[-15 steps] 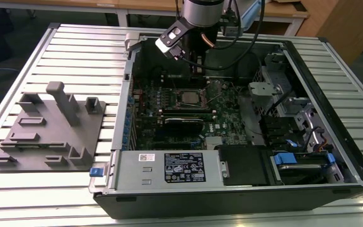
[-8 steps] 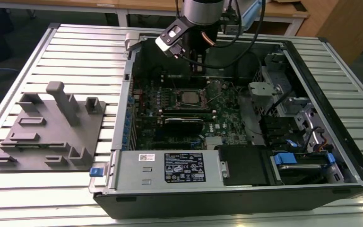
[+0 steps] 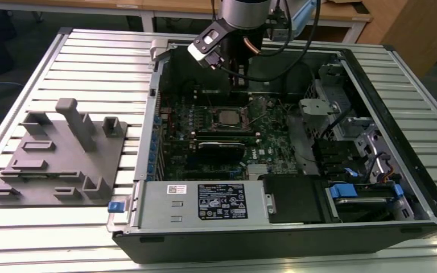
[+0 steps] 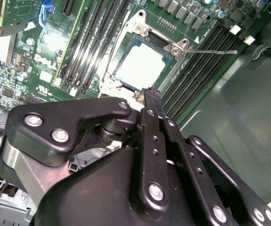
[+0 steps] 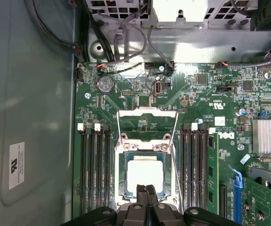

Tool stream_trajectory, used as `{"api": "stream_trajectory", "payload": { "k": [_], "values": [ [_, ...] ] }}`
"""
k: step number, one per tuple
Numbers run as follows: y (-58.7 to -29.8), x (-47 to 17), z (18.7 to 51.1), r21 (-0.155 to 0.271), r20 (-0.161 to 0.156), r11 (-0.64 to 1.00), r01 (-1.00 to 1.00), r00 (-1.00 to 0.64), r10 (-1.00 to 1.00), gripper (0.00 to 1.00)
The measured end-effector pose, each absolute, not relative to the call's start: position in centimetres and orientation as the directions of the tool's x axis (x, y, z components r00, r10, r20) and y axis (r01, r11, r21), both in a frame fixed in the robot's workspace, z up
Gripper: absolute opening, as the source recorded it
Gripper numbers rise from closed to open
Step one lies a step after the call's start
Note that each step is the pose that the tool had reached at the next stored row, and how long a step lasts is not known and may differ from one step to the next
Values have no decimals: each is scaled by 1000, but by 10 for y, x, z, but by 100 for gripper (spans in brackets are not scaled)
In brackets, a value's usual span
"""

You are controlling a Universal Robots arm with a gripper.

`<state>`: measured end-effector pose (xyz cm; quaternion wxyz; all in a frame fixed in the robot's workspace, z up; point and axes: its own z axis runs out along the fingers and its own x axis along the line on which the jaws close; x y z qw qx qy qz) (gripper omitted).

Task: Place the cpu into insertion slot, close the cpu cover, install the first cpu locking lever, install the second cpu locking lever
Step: 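Close the cpu cover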

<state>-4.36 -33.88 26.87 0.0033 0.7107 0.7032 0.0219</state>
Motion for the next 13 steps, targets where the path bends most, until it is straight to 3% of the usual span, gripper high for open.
{"api": "stream_trajectory", "payload": {
  "k": [13],
  "values": [
    [-339,-23,268,36,27,-11,999,10,1000,11]
  ]
}}
